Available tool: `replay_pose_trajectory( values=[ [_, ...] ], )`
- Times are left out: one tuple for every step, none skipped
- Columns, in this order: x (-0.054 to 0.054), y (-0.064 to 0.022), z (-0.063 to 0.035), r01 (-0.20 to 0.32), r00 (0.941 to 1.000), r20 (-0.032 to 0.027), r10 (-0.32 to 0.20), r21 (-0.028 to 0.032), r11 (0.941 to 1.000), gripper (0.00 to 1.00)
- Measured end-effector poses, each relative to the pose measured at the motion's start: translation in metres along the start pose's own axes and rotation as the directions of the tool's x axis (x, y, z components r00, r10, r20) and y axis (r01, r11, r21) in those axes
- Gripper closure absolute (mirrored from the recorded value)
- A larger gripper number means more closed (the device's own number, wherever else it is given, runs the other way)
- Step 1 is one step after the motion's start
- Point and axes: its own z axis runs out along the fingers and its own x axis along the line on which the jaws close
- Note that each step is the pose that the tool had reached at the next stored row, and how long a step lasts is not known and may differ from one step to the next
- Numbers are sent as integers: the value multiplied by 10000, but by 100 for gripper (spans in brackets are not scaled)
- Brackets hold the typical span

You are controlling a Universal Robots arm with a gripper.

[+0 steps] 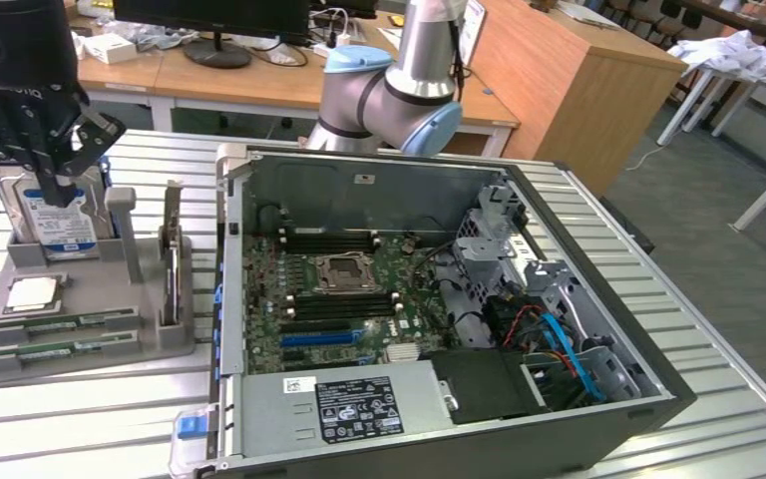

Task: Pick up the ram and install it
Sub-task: 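Pick up the ram and move it above insertion slot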

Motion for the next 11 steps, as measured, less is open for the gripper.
replay_pose_trajectory(
  values=[
    [0,0,0,-178,9998,-12,178,3,9998,90],
    [0,0,0,-364,9993,-24,364,8,9993,90],
    [0,0,0,-538,9985,-35,538,11,9986,90],
    [0,0,1,-722,9974,-47,722,17,9974,90],
    [0,0,1,-911,9958,-60,911,21,9958,90],
    [0,0,1,-1089,9940,-72,1089,26,9941,90],
    [0,0,2,-1268,9919,-83,1269,31,9919,90],
    [0,0,2,-1445,9895,-94,1445,36,9895,90],
    [0,0,2,-1623,9867,-105,1624,42,9867,90],
    [0,0,3,-1800,9836,-116,1801,48,9837,90],
    [0,0,3,-1976,9802,-127,1976,53,9803,90]
  ],
)
